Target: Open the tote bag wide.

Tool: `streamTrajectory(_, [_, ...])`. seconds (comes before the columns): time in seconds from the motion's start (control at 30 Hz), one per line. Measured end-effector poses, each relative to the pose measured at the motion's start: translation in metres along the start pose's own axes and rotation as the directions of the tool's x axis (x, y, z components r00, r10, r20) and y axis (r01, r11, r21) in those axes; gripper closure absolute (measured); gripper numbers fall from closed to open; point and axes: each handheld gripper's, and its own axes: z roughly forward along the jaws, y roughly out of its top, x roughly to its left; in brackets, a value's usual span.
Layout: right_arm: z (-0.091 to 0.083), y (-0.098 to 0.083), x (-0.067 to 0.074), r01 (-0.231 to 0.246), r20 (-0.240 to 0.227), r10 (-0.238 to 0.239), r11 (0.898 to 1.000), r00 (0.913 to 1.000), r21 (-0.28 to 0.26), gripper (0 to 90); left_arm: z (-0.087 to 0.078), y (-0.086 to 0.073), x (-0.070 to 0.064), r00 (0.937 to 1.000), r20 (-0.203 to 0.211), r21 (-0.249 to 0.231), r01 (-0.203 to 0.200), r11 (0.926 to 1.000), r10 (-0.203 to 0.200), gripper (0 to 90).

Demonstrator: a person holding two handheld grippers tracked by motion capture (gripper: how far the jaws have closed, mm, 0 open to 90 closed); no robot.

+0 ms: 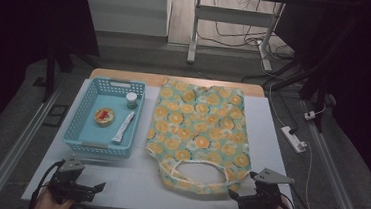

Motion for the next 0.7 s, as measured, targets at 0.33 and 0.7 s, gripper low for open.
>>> streamTrajectory(0.33, [0.004,0.012,0.013,0.051,-0.038,-0.051,0.999,0.998,0.002,0.0,0.0,0.0,0.001,1.0,0.008,0.002,0.001,1.0,-0.001,0.9])
streamTrajectory(0.7, [0.014,0.021,0.026,0.068,-0.079,-0.064,0.997,0.9948,0.04,0.0,0.0,0.0,0.001,1.0,0.007,0.005,0.002,1.0,-0.002,0.9])
